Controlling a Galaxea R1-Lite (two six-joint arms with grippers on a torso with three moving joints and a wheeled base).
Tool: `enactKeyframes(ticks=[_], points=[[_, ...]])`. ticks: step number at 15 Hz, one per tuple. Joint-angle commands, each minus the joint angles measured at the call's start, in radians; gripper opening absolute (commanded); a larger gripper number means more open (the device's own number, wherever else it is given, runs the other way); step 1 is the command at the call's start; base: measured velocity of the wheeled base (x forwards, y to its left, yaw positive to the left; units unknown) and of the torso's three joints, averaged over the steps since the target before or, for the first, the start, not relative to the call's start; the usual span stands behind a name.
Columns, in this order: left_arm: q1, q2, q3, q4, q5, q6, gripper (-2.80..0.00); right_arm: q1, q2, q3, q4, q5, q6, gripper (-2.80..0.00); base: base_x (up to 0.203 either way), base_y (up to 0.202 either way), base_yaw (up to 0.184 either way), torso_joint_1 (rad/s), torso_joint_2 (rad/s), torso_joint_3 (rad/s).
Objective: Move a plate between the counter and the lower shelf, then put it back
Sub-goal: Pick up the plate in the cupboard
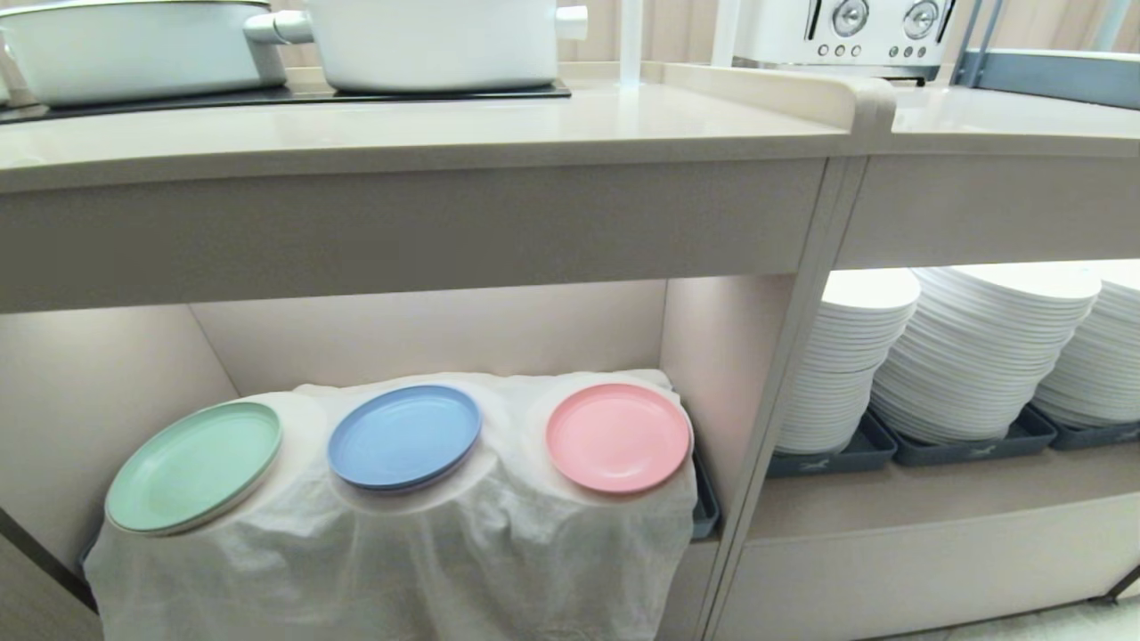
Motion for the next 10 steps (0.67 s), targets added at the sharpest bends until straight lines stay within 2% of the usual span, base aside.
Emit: enactKeyframes(ticks=[1,10], points=[[-0.001,-0.002,0.001,0.0,0.0,0.0,-2.8,-0.001,0.0,0.0,0.0,0.0,0.0,-2.8,0.0,0.0,0.0,0.0,0.0,0.0],[0.001,-0.002,0.001,0.001,0.0,0.001,-2.8,-0.001,0.0,0.0,0.0,0.0,0.0,-2.8,0.0,0.0,0.0,0.0,0.0,0.0]])
